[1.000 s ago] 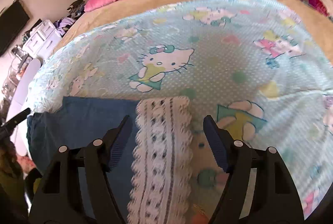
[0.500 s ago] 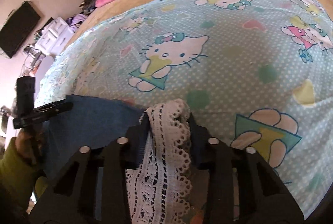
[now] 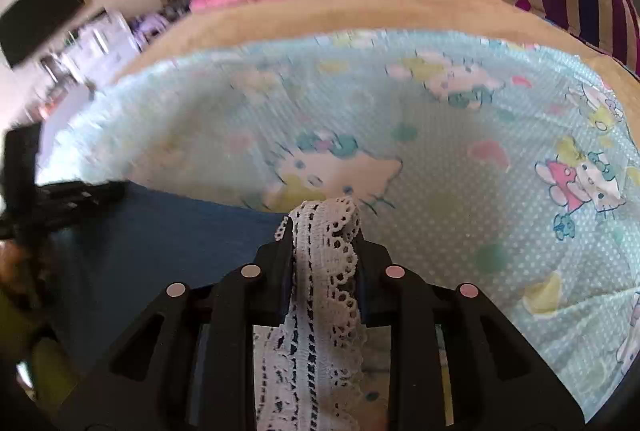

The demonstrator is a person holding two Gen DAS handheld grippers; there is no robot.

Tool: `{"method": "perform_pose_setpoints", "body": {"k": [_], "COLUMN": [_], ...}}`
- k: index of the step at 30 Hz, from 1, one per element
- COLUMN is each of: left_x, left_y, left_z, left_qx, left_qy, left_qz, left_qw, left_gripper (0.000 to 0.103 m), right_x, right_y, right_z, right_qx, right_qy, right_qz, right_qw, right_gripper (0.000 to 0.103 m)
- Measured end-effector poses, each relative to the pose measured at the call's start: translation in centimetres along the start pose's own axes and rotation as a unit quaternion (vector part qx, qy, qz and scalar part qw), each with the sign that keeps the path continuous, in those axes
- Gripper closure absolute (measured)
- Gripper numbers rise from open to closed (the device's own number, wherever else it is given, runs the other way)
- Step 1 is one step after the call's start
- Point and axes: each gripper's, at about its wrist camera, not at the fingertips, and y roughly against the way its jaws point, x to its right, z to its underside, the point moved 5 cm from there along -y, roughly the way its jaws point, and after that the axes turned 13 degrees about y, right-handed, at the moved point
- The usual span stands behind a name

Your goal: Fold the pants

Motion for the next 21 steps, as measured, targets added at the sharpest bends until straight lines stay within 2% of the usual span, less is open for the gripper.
{"method": "perform_pose_setpoints", "body": {"k": [2,4,5,6,7,8,9,14,19,21], "left_x": [-0.5,-1.1,-1.3,-1.5,-1.8,-2.2,-2.5,-4.4,-6.3,-7.2], "left_y": [-0.9,-1.2,-1.2,-0.9,-0.3,0.5,1.2,6.9,11.5,12.5], "left_z": [0.4,0.8,0.9,1.0,1.1,1.2,1.3,2.6,5.6,6.8], "left_qx": [-0.007,-0.007,-0.009,-0.014,-0.018,-0.017,-0.012,0.036,0.053,0.052], "left_qy": [0.01,0.022,0.026,0.031,0.038,0.047,0.052,0.079,0.095,0.099], "left_qz": [-0.001,0.008,0.017,0.026,0.031,0.032,0.034,0.044,0.052,0.037], "left_qw": [0.9999,0.9997,0.9995,0.9991,0.9986,0.9982,0.998,0.9953,0.9927,0.993], "left_gripper": [0.088,0.087,0.086,0.082,0.077,0.067,0.062,0.061,0.056,0.053], "right_x": [0.3,0.6,0.6,0.6,0.7,0.7,0.8,1.1,0.1,-0.5], "right_y": [-1.0,-1.2,-0.9,-0.3,0.7,1.6,2.7,7.6,9.7,9.7], "right_z": [0.6,0.8,0.8,0.8,0.7,0.6,0.8,4.0,9.1,10.6], "right_qx": [-0.01,-0.01,-0.012,-0.012,-0.003,0.009,0.022,0.048,0.026,0.012], "right_qy": [-0.006,-0.015,-0.015,-0.014,-0.016,-0.02,-0.028,-0.074,-0.122,-0.133], "right_qz": [0.006,0.004,0.016,0.032,0.041,0.039,0.034,0.021,-0.019,-0.03], "right_qw": [1.0,1.0,1.0,0.999,0.999,0.999,0.999,0.996,0.992,0.991], "right_gripper": [0.079,0.077,0.07,0.057,0.054,0.054,0.054,0.049,0.049,0.049]}}
